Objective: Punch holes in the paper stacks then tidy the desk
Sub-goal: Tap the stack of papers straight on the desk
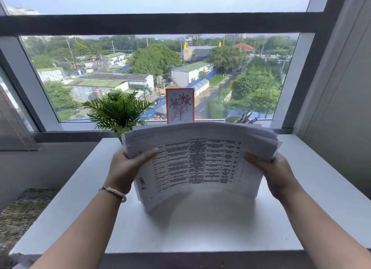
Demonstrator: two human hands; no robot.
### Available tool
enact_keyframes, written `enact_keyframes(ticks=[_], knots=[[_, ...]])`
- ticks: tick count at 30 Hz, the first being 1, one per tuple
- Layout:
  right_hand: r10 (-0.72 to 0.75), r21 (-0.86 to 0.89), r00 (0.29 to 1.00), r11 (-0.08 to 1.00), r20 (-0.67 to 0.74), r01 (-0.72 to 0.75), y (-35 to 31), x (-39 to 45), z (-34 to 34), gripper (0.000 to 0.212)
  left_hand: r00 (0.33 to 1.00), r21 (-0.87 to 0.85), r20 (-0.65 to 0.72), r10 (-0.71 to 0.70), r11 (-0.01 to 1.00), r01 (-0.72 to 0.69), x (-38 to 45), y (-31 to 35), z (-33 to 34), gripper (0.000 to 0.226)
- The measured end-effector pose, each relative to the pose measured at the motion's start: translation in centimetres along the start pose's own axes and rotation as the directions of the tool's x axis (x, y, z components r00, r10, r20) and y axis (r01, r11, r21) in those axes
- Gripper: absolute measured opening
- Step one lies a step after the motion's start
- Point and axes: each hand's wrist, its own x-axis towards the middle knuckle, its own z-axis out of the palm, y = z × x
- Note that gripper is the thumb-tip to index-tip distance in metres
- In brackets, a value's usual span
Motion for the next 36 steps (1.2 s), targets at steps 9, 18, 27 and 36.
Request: enact_keyframes(ticks=[9, 18, 27, 36], knots=[[-0.145, -0.038, 0.888, 0.989, -0.437, 0.142, -3.6, 0.8, 4.3, 0.039, 0.868, 0.192, -0.45, 0.211, 0.972, -0.137, -0.2, 2.7, 4.1, 0.04], [-0.025, -0.032, 0.913, 0.999, -0.406, 0.013, -3.5, 2.2, 2.3, 0.021, 0.945, 0.097, -0.324, 0.054, 0.995, -0.023, 1.4, 2.3, 2.0, 0.035], [-0.01, -0.096, 0.947, 0.995, -0.32, -0.022, -3.5, 3.0, 1.7, 0.06, 0.946, 0.074, 0.274, -0.173, 0.985, 0.158, 1.8, -0.1, -1.7, 0.098], [0.003, -0.023, 0.963, 1.0, 0.27, 0.003, -1.0, 2.8, -1.8, 0.114, 0.937, 0.061, 0.255, -0.238, 0.971, 0.23, 1.2, -1.8, -1.4, 0.089]])
